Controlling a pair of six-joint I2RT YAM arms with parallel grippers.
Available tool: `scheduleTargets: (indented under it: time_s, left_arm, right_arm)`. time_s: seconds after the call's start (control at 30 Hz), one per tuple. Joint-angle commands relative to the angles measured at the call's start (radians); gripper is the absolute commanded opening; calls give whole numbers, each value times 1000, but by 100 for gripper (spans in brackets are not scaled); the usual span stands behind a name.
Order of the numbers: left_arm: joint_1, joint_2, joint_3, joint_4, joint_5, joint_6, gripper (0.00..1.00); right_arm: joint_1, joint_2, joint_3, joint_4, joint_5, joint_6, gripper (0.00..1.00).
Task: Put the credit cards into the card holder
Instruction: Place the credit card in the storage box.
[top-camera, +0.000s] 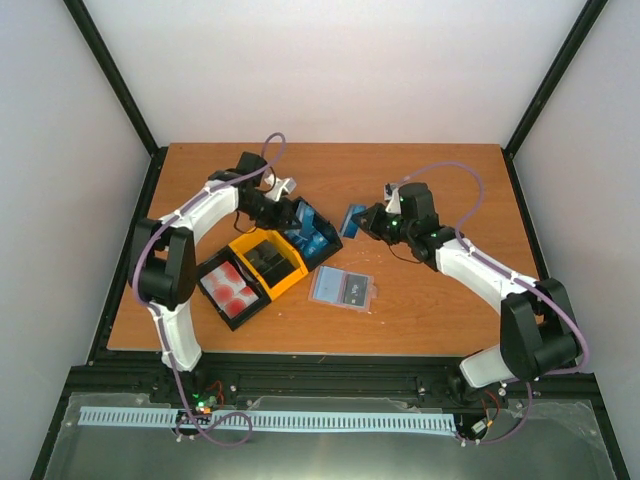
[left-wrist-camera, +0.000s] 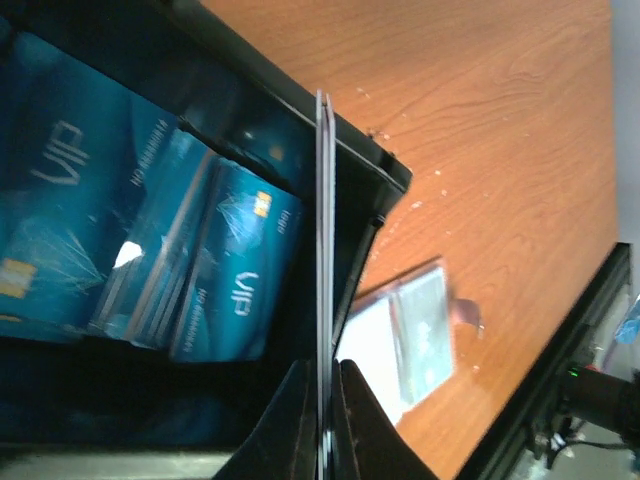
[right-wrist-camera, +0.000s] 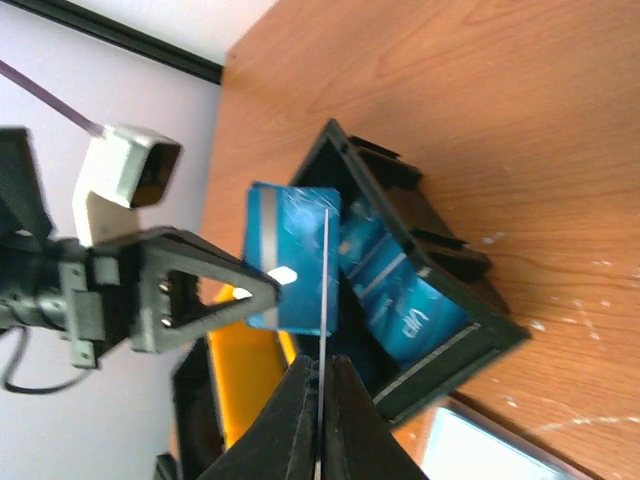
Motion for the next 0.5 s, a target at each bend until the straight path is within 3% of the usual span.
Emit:
scheduleTargets:
  time_s: [0.0, 0.1, 0.2, 0.47]
  left_arm:
    - [-30, 62, 148, -115, -136, 78, 1]
    - [-63, 114, 214, -170, -246, 79, 1]
    - [-91, 110, 186, -186, -313, 93, 1]
    - [-110, 45, 112, -192, -329, 90, 1]
  right_arm:
    - [-3, -6, 2, -134, 65, -88, 3]
    - [-2, -11, 8, -151, 50, -88, 3]
    - [-3, -12, 26, -201, 69, -114, 3]
    - [-2, -18, 19, -215, 69, -109, 3]
